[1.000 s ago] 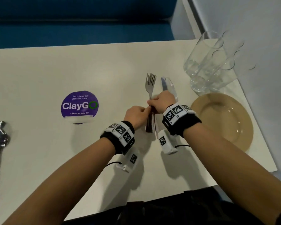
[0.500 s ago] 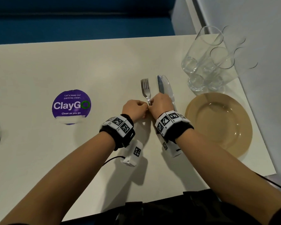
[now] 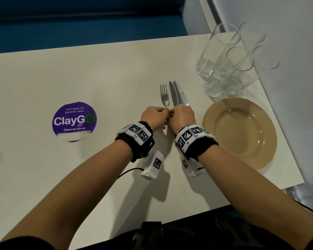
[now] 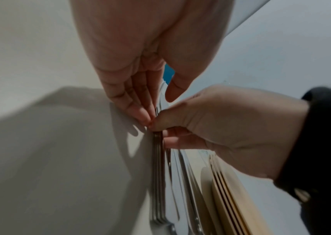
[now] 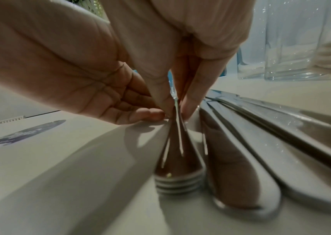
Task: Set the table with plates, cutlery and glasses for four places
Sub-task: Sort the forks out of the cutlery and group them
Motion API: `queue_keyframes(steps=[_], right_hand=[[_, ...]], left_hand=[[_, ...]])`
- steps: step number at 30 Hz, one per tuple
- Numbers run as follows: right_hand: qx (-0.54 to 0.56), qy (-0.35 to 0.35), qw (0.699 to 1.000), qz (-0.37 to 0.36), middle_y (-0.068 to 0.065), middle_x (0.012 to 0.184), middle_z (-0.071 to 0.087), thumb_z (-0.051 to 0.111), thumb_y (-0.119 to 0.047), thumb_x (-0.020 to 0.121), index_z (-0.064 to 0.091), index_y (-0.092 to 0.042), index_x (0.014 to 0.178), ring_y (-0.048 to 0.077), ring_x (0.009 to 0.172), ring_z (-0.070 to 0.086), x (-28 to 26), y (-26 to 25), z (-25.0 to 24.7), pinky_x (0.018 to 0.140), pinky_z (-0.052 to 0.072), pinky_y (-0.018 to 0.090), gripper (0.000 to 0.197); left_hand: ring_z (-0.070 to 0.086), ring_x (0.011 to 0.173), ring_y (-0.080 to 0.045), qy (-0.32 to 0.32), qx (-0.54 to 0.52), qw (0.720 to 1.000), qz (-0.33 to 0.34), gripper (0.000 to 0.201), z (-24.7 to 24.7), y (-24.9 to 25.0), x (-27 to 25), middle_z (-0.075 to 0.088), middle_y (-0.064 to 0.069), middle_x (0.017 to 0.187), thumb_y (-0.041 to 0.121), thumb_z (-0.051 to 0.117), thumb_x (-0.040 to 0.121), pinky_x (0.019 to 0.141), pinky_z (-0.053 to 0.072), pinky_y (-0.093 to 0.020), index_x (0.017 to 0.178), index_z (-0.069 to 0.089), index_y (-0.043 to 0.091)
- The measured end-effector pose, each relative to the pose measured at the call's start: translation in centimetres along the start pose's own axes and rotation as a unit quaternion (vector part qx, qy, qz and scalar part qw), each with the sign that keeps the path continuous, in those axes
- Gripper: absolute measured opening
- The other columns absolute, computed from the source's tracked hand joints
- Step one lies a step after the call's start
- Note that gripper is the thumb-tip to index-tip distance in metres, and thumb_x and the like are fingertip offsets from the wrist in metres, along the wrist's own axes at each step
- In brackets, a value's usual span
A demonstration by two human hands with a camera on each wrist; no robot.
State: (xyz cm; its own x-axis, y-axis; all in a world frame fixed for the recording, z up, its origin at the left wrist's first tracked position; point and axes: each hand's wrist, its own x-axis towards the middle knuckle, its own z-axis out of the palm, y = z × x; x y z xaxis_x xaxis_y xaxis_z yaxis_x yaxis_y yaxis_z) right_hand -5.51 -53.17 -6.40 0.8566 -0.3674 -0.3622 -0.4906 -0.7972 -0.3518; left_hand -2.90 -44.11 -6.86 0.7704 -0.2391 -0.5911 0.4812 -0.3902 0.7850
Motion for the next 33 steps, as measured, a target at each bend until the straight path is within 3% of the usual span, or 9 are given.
queue_keyframes(steps=[12,17,22,24,26,27,28,31,33], right_hand=[[-0.015,-0.009,1.0,-0.021,0.015,0.094,0.071,0.059,-0.008,0.088,0.072,-0.006,0.097,0.029,0.089,0.066,0.1,0.0,-0.1,0.081,0.055,0.034,0.016],[-0.007,-0.01,1.0,-0.012,0.012,0.089,0.071,0.063,-0.012,0.085,0.073,-0.007,0.093,0.027,0.088,0.067,-0.2,-0.1,-0.3,0.072,0.05,0.028,0.014],[0.018,0.034,0.999,-0.036,0.01,0.104,0.07,0.063,-0.019,0.084,0.069,-0.006,0.105,0.026,0.104,0.063,-1.0,-2.0,-1.6,0.086,0.047,0.027,0.026],[0.027,0.041,0.996,-0.068,0.008,0.114,0.068,0.062,-0.02,0.085,0.067,-0.007,0.111,0.022,0.114,0.058,-1.5,-4.0,-1.3,0.093,0.044,0.025,0.03],[0.052,0.023,0.993,-0.103,0.005,0.112,0.069,0.062,-0.02,0.084,0.065,-0.011,0.117,0.019,0.112,0.059,-2.2,-6.8,-0.4,0.102,0.043,0.028,0.035],[0.07,0.008,0.991,-0.116,0.004,0.108,0.07,0.063,-0.02,0.083,0.066,-0.012,0.117,0.018,0.108,0.061,-2.8,-8.3,0.3,0.101,0.044,0.029,0.035],[0.082,-0.008,0.988,-0.131,0.003,0.104,0.071,0.063,-0.019,0.082,0.068,-0.013,0.114,0.018,0.105,0.062,-3.5,-10.0,1.1,0.1,0.045,0.03,0.033],[0.081,-0.058,0.978,-0.183,0.007,0.097,0.073,0.065,-0.018,0.08,0.073,-0.011,0.104,0.022,0.098,0.065,-5.9,-15.2,4.0,0.095,0.047,0.031,0.026],[0.063,-0.079,0.972,-0.211,0.01,0.094,0.073,0.065,-0.018,0.081,0.074,-0.007,0.097,0.026,0.095,0.065,-7.8,-19.0,6.1,0.091,0.048,0.033,0.022]], left_hand=[[0.052,0.051,-0.012,-0.008,0.003,1.0,0.005,0.023,-0.1,-0.3,-0.3,0.058,0.001,0.059,0.013,0.049,0.087,0.065,0.055,-0.032,0.089,0.071,0.011],[0.051,0.056,-0.016,-0.008,-0.008,1.0,-0.003,0.025,-0.8,-0.5,-0.7,0.059,-0.001,0.065,0.013,0.05,0.086,0.066,0.051,-0.033,0.103,0.068,0.01],[0.061,0.067,-0.02,0.028,0.005,1.0,0.005,0.039,-3.9,-1.0,-2.1,0.067,-0.005,0.085,0.019,0.052,0.086,0.077,0.059,-0.039,0.125,0.057,0.015],[0.062,0.066,-0.016,0.073,0.013,0.997,0.017,0.037,-6.2,-1.4,-3.0,0.065,0.001,0.084,0.019,0.052,0.087,0.069,0.059,-0.028,0.124,0.057,0.015],[0.057,0.063,-0.005,0.129,0.029,0.991,0.031,0.033,-9.4,-2.2,-4.4,0.058,0.01,0.079,0.017,0.053,0.089,0.049,0.047,-0.007,0.121,0.056,0.016],[0.054,0.063,-0.002,0.151,0.034,0.987,0.035,0.032,-11.2,-2.6,-5.2,0.056,0.012,0.079,0.017,0.053,0.089,0.045,0.042,-0.004,0.121,0.055,0.016],[0.055,0.066,-0.002,0.169,0.041,0.984,0.037,0.033,-13.1,-3.3,-5.8,0.057,0.013,0.083,0.018,0.054,0.089,0.048,0.041,-0.005,0.122,0.054,0.016],[0.061,0.095,-0.013,0.215,0.083,0.972,0.033,0.034,-19.5,-6.2,-7.7,0.065,0.003,0.106,0.024,0.059,0.087,0.075,0.042,-0.018,0.12,0.056,0.017],[0.06,0.103,-0.017,0.241,0.105,0.965,0.022,0.031,-24.3,-8.4,-9.0,0.066,0.0,0.109,0.024,0.06,0.085,0.081,0.041,-0.02,0.116,0.059,0.018]])
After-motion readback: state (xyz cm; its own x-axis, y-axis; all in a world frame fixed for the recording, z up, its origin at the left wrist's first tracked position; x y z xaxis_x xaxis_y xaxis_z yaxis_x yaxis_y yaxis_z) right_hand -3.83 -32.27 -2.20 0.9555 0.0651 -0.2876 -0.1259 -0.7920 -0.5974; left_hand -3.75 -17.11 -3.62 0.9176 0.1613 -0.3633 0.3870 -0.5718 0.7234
